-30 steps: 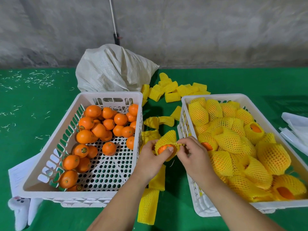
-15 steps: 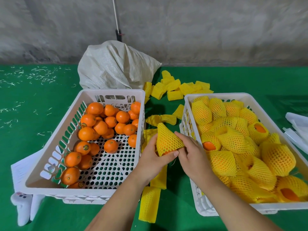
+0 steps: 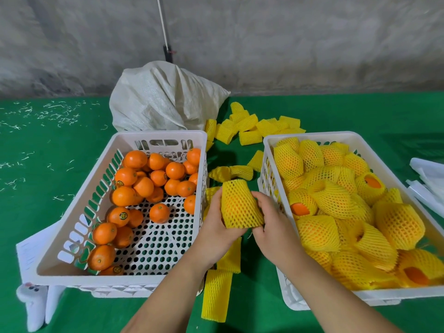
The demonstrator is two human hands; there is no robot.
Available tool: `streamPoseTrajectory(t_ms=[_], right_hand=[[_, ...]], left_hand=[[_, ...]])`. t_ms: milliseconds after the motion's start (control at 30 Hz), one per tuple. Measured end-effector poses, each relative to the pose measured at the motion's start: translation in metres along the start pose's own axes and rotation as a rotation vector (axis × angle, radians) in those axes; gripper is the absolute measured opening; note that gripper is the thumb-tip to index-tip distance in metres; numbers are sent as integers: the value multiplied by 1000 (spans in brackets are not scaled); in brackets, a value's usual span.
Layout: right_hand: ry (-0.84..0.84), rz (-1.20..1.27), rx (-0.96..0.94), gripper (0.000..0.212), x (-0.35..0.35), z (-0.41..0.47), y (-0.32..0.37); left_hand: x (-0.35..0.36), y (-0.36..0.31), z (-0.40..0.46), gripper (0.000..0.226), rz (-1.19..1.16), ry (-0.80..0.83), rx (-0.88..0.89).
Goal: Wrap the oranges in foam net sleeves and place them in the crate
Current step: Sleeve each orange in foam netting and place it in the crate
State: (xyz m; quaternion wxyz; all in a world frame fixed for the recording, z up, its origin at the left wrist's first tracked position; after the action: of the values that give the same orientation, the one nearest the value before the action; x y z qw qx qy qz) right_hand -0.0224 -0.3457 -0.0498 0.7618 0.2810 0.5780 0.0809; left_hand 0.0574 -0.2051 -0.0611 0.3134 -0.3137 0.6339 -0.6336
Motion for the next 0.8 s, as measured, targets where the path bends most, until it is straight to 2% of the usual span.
streamPoseTrajectory(t_ms=[67, 167, 267, 333, 367, 433, 500, 533, 600, 633, 667, 733, 800], right_hand=[[-79, -6, -35, 65, -4, -4, 1], [-156, 38, -56, 59, -10, -8, 5], [-127, 44, -58, 54, -14, -14, 13], [-82, 154, -50, 51, -18, -22, 19], [-54, 278, -5, 52, -19, -26, 25], [-15, 719, 235, 69, -20, -33, 31], [57, 1156, 438, 91, -10, -38, 39], [28, 1213, 452, 95, -10, -39, 41], [-96, 1148, 454, 95, -25, -41, 38], [-155, 1094, 452, 91, -36, -42, 32], [-214, 1019, 427, 86, -51, -43, 23], [-312, 786, 374, 85, -91, -48, -7], [-428, 392, 347, 88, -141, -58, -43]], left_hand=[[-3, -3, 1, 78, 25, -36, 42], [-5, -6, -2, 63, -65, -129, 61], [-7, -12, -6, 60, -108, -181, 82], [-9, -16, -6, 62, -77, -206, 113], [-10, -17, -6, 59, -56, -217, 140], [-6, -20, -9, 54, 7, -199, 198], [9, -25, -16, 71, 171, -99, 248], [21, -26, -21, 85, 270, -18, 267], [39, -25, -27, 105, 428, 127, 271], [40, -26, -28, 105, 504, 168, 273], [36, -30, -27, 98, 594, 167, 292], [11, -34, -23, 70, 748, 61, 362], [-21, -28, -18, 51, 789, -52, 281]])
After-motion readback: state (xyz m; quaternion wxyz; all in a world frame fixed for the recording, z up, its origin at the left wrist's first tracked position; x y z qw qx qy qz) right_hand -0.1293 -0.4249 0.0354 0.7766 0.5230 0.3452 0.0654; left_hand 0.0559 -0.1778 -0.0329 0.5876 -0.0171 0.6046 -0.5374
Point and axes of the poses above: each hand's wrist, its own z-axis towards the middle knuckle, its own x-axis out of the palm, y = z × x, the point moved 5 cm from there along z, towards the middle knuckle, and after that the axes turned 9 degrees about -z, right-handed, at the moved point
